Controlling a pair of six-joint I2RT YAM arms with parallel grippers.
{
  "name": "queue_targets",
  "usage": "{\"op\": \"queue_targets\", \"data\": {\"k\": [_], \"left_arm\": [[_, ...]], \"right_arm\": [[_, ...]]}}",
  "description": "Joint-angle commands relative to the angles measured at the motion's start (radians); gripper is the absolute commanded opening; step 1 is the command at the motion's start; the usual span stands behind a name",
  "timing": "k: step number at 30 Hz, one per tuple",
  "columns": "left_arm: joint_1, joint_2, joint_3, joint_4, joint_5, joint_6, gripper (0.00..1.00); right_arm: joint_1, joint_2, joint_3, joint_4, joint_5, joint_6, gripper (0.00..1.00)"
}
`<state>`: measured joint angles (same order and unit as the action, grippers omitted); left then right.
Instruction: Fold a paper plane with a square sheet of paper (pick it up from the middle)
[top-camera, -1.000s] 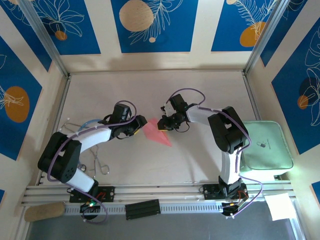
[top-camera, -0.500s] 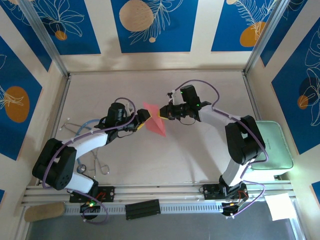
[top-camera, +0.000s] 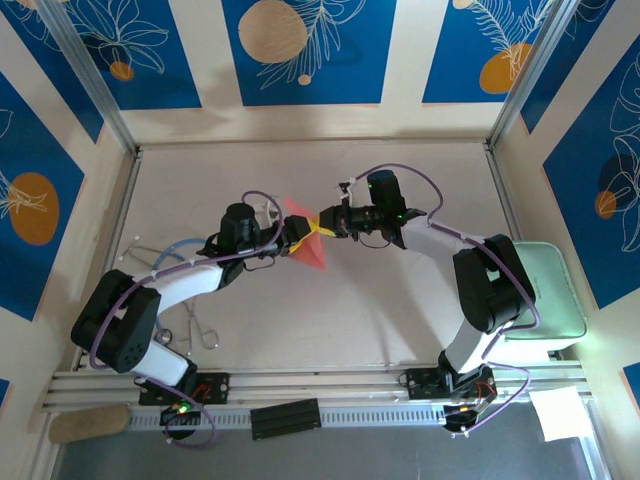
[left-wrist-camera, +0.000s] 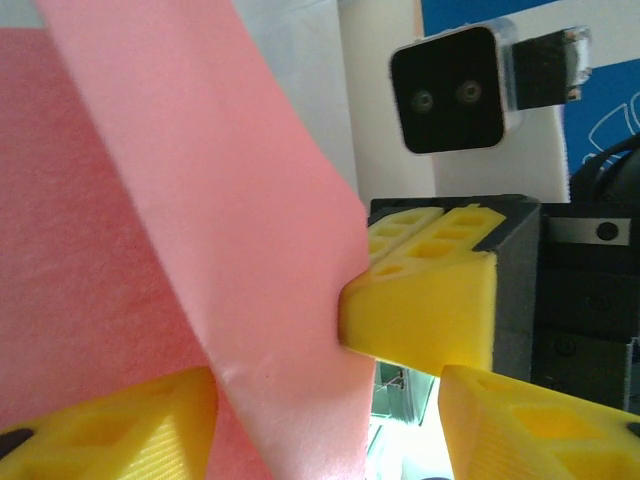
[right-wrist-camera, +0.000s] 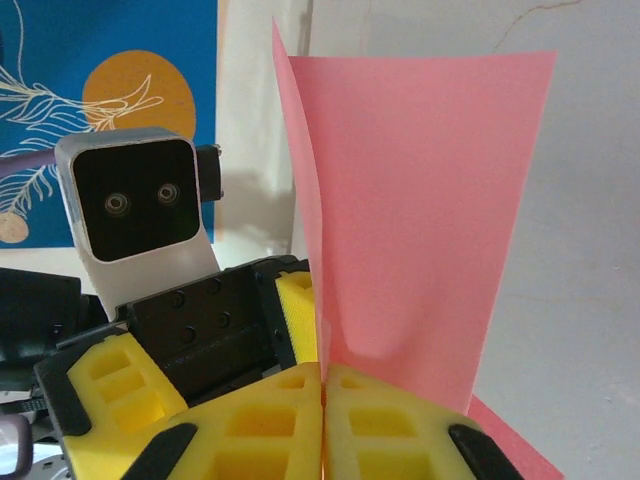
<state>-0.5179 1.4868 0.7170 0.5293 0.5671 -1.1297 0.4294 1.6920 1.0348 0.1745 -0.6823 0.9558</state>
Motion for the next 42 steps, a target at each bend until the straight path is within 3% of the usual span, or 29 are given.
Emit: {"op": "queue_targets", "data": {"k": [1,7,13,26,42], "left_arm": [[-0.006,0.022,0.033,0.086,0.041,-0.019,0.54],[-0.005,0.029,0.018,0.158,0.050,-0.048,0.41],[-0.006,0.030,0.012,0.159,0.039,-0.045,0.34],[-0.005,0.047,-0.004,0.156,0.012,-0.074,0.36],[0.000,0.049,-0.029,0.205,-0.004,-0.114,0.25]], "right_arm": [[-0.005,-0.020,-0.019,0.057,-0.056,0.062,0.09],[-0.020,-0.020,-0.042,0.111,-0.067,0.113,0.09],[-0.030,-0.023,-0.054,0.131,-0.076,0.133,0.10],[-0.038,-0.022,-0.074,0.194,-0.089,0.188,0.13],[-0.044,-0.008,-0.094,0.215,-0.088,0.207,0.15]]}}
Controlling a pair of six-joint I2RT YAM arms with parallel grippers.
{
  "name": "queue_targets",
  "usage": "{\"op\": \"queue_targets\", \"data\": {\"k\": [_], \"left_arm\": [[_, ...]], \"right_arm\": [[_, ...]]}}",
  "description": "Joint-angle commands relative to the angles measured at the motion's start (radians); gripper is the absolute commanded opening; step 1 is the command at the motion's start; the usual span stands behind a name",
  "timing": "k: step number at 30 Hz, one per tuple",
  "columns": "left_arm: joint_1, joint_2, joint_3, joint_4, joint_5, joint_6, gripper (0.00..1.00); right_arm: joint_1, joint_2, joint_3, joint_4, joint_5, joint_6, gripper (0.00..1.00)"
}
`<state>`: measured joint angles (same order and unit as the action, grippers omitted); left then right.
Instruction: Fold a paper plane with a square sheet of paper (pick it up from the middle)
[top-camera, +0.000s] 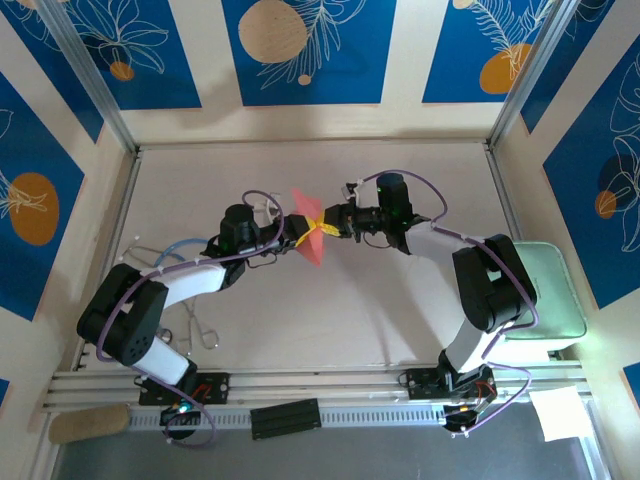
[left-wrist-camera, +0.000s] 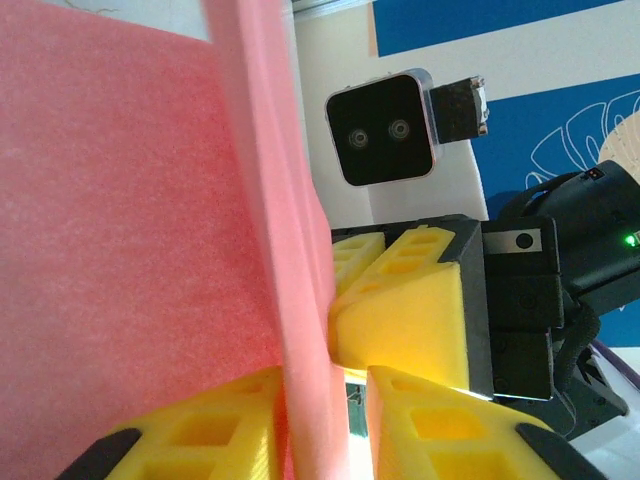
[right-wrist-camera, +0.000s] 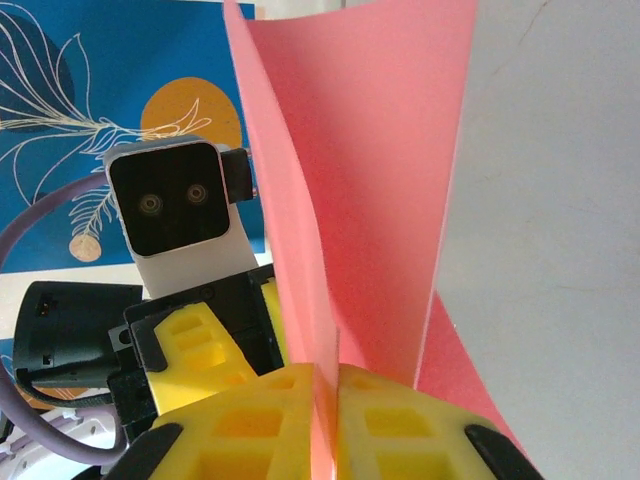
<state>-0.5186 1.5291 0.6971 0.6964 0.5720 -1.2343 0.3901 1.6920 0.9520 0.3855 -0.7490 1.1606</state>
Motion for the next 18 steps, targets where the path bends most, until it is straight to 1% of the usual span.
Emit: {"op": "queue_targets", "data": {"k": [1,11,18], "left_arm": [[0.001,0.007,-0.010,0.038,-0.011,-0.010,0.24],[0.003,0.007,-0.001,0.029,-0.013,-0.010,0.18],[0.014,0.007,0.000,-0.010,-0.023,0.004,0.14]], "right_arm": [[-0.004,-0.008,-0.012,0.000,-0.020,0.000,0.15],[-0.004,-0.011,-0.010,-0.039,-0.003,-0.025,0.19],[-0.006,-0.048,0.011,-0.170,0.053,-0.112,0.20]]}}
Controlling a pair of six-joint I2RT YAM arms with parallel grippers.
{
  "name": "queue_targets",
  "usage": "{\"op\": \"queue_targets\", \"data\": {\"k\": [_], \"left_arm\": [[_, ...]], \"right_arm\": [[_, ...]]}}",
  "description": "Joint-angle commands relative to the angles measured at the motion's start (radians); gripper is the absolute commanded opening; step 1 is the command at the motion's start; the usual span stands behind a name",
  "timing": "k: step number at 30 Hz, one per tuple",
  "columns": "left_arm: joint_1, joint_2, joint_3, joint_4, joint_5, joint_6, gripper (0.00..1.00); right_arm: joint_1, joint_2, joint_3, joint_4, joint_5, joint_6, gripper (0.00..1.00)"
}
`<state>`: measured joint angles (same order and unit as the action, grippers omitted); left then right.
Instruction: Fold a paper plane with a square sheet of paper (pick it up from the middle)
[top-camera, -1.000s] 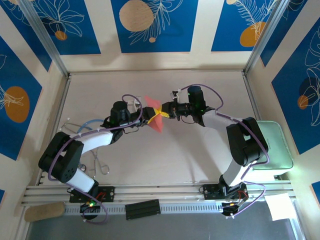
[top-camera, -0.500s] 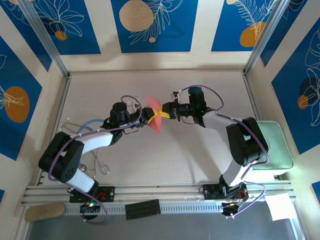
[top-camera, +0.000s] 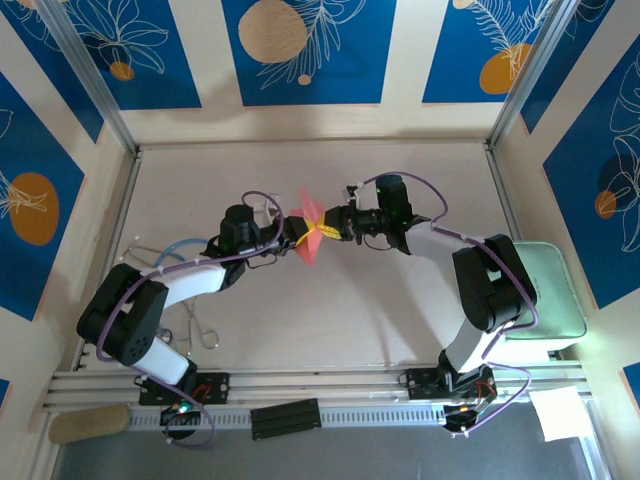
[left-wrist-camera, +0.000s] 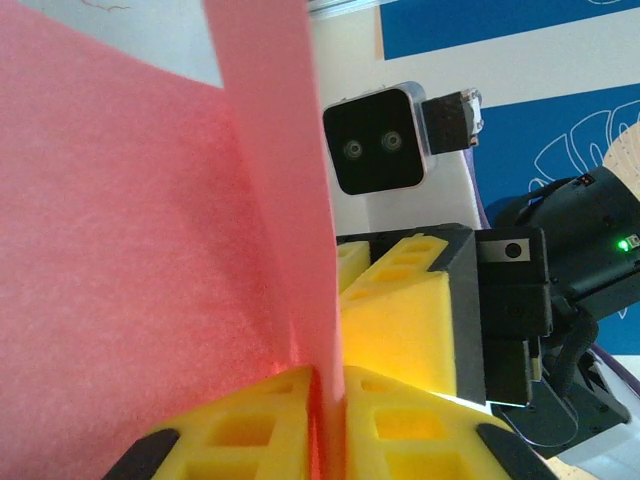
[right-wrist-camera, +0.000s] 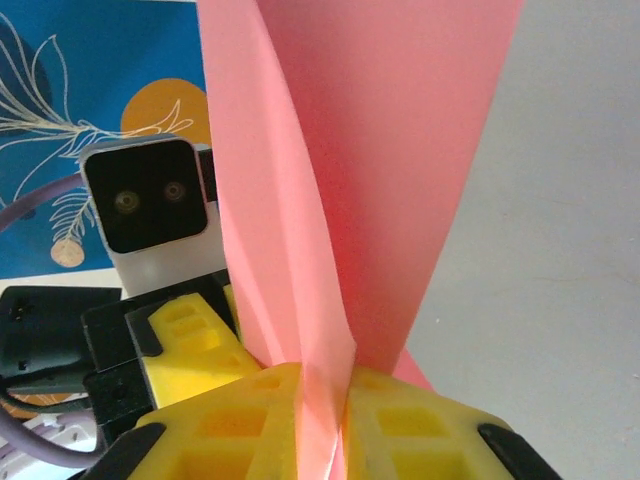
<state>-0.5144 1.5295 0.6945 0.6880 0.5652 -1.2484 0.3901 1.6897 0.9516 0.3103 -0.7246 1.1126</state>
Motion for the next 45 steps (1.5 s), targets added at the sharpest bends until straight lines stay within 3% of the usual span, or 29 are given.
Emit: {"op": "queue_targets", "data": {"k": [1,5,8,12,16,22,25,28,38,45], "left_arm": [[0.013,0.006,0.003,-0.020,-0.017,0.027,0.13],[0.020,-0.019,0.031,-0.182,-0.040,0.126,0.12],[0.018,-0.052,0.118,-0.518,-0.127,0.315,0.12],[0.006,-0.051,0.285,-0.941,-0.337,0.567,0.12],[-0.026,0.005,0.435,-1.199,-0.572,0.724,0.13],[-0.123,0.171,0.649,-1.422,-0.952,0.874,0.13],[-0.170,0.297,0.767,-1.529,-1.153,0.901,0.13],[-0.209,0.415,0.856,-1.600,-1.286,0.906,0.13],[-0.281,0.673,0.972,-1.620,-1.387,0.889,0.13],[-0.305,0.718,1.000,-1.635,-1.328,0.855,0.18]], "right_arm": [[-0.008,-0.057,0.015,-0.123,0.047,-0.081,0.22],[-0.028,-0.127,0.024,-0.265,0.164,-0.172,0.36],[-0.044,-0.188,0.039,-0.413,0.298,-0.267,0.44],[-0.052,-0.254,0.049,-0.552,0.460,-0.364,0.50],[-0.061,-0.296,0.043,-0.629,0.596,-0.395,0.53],[-0.088,-0.335,0.010,-0.645,0.641,-0.383,0.54],[-0.105,-0.351,-0.005,-0.655,0.661,-0.365,0.53],[-0.127,-0.372,-0.027,-0.652,0.669,-0.348,0.53],[-0.186,-0.412,-0.073,-0.654,0.654,-0.330,0.53],[-0.188,-0.401,-0.087,-0.641,0.634,-0.311,0.53]]}}
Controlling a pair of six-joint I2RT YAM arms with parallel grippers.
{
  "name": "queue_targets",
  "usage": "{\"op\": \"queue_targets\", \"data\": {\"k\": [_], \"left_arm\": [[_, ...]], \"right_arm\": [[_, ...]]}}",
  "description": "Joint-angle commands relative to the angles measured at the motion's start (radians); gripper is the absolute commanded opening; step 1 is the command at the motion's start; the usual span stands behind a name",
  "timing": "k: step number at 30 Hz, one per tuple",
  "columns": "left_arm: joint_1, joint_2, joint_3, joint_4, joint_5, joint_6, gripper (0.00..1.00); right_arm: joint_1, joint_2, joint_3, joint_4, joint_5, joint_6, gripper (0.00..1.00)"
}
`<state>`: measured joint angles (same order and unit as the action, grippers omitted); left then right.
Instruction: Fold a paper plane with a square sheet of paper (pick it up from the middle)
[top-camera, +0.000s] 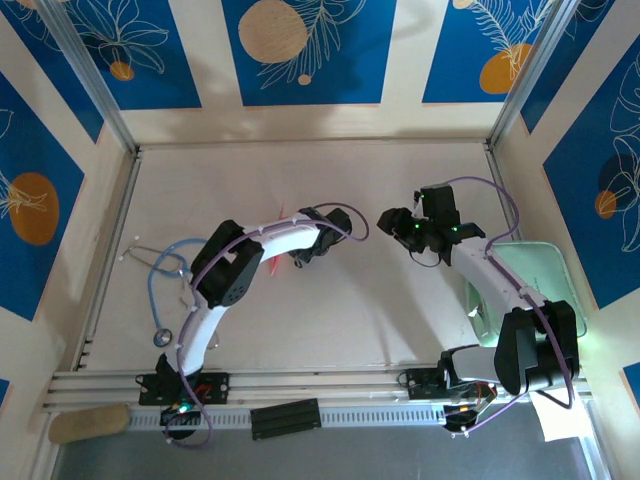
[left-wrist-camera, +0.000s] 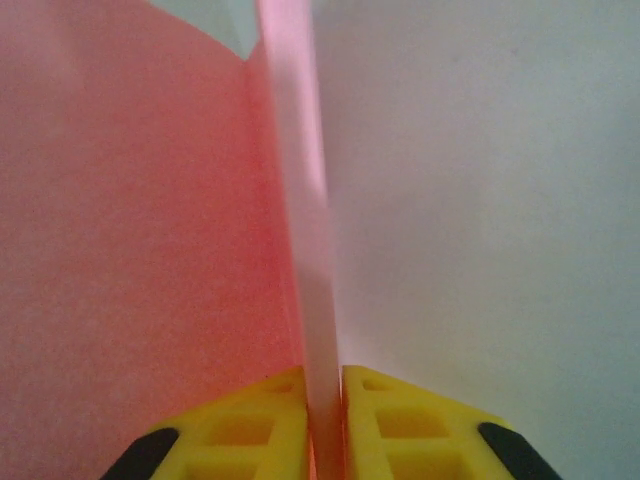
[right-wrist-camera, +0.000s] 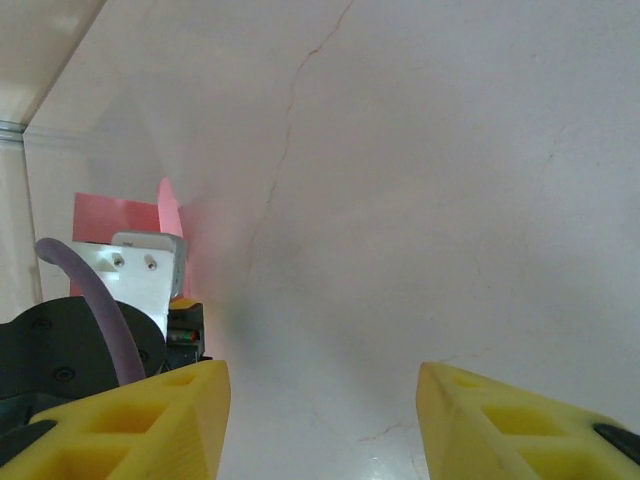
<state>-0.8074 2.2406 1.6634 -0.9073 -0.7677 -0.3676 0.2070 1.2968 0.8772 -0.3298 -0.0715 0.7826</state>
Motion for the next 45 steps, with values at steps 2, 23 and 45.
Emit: {"op": "queue_targets", "data": {"k": [2,23,45], "left_arm": [[-0.015,-0.003,0.029,-0.033,0.045,-0.038,0.22],[-0.068,-0.345,-0.236,0.331,0.780,-0.321,0.42],[0.213,-0.854,-0.599,0.448,0.746,-0.284,0.62]], "right_arm": [[-0.005,-0.004,-0.017,0.004,-0.023,0.024,0.53],[-0.024,0.004,-0.050,0.033,-0.038,0.069,0.53],[0.030,0.115,0.007,0.028,-0.063,0.056,0.53]]}}
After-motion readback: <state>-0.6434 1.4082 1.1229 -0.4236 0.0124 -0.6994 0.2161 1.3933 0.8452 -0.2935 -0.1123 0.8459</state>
